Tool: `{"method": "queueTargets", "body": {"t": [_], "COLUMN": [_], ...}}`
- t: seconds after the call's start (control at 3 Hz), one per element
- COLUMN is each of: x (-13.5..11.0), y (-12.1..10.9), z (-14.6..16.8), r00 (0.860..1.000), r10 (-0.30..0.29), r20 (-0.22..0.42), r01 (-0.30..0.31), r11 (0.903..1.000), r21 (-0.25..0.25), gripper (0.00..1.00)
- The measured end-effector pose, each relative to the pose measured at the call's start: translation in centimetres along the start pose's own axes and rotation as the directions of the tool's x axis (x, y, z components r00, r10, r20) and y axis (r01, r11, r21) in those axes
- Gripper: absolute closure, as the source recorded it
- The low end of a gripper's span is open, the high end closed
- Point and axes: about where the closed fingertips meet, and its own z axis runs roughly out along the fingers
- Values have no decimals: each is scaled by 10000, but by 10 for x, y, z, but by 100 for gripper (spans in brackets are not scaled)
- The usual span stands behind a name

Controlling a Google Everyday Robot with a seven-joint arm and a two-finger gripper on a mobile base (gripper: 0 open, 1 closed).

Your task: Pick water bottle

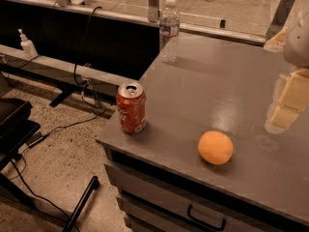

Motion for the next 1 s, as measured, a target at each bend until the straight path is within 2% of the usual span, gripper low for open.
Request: {"method": "queueTargets", "body": {"t": [0.33, 0.67, 1.0], "x": [0, -8, -41], "y": [-1, -27, -90], "z": [0, 4, 24], "r00": [10000, 9990, 9813], "r10": [-2, 101, 349], "r20": [13, 441, 1894], "r01": [2, -117, -485], "r11": [10000, 9992, 9965], "r21": [28, 370, 676], "gripper": [0, 0, 0]}}
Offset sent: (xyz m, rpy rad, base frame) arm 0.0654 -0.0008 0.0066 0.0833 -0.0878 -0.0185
